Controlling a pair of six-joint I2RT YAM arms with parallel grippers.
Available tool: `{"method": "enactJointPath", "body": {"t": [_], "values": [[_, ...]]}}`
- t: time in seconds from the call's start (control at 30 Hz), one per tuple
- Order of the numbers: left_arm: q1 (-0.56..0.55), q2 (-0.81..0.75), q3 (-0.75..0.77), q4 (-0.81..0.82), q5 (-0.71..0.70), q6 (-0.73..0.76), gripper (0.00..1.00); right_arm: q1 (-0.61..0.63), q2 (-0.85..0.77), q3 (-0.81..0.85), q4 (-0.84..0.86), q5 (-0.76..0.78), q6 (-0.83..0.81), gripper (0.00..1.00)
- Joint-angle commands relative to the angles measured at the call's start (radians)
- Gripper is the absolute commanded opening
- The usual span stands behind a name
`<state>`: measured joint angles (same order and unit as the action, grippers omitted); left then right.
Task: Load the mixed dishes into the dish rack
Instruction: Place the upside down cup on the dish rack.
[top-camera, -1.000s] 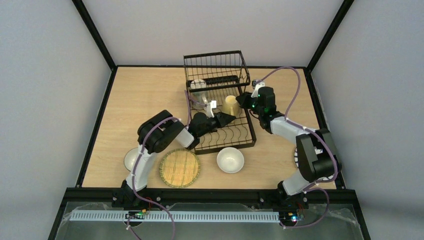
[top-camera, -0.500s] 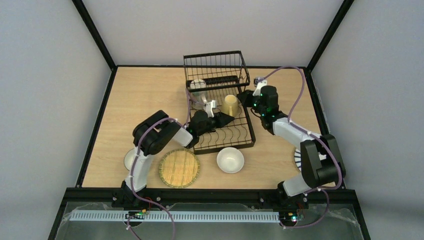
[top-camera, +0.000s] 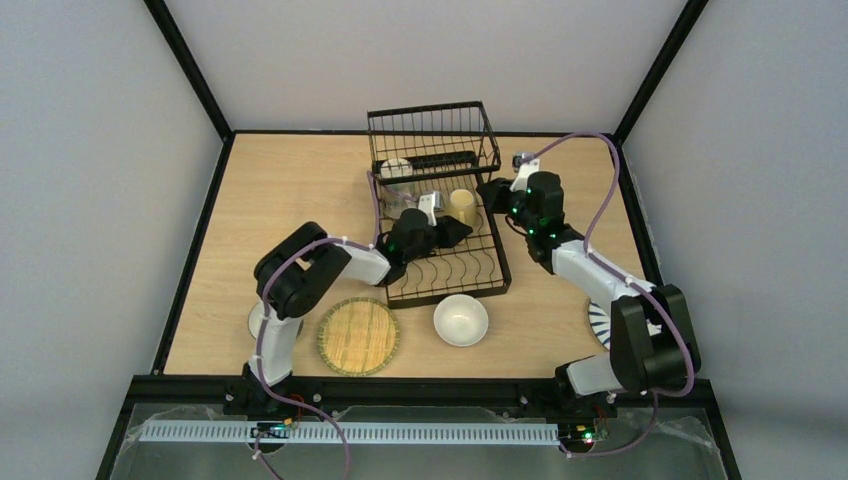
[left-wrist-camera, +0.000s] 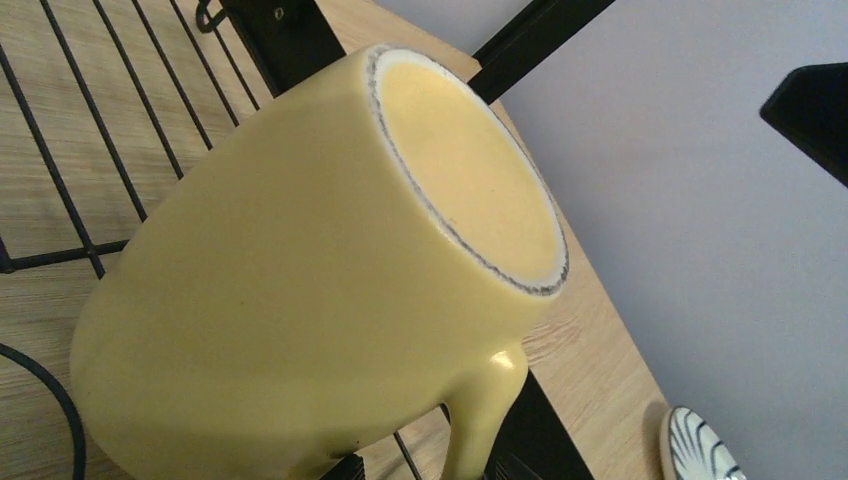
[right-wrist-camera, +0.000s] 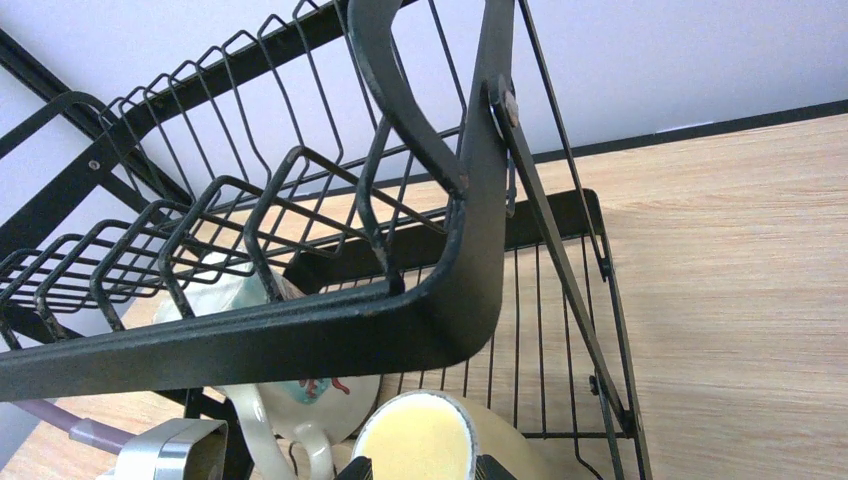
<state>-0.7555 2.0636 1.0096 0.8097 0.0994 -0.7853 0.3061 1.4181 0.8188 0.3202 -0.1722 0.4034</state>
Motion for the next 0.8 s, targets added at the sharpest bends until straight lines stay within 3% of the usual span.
{"method": "enactJointPath", "body": {"t": [0.0,0.27,0.4,0.77], "values": [[-0.021,-0.047,0.033,-0.121,-0.073,0.091,0.74,0.002,-0.029,-0.025,-0.009,0.004,-0.018,0.58],[-0.030,-0.096,0.029,-0.214,-0.136,0.122,0.75,0.002,-0.039,-0.027,-0.010,0.000,-0.016,0.59],[-0.034,-0.119,0.033,-0.242,-0.155,0.142,0.84,0.002,-0.049,-0.030,-0.017,0.003,-0.021,0.59],[-0.041,-0.190,0.015,-0.298,-0.182,0.164,0.85,0.002,-0.096,-0.050,-0.038,0.002,-0.016,0.60]]}}
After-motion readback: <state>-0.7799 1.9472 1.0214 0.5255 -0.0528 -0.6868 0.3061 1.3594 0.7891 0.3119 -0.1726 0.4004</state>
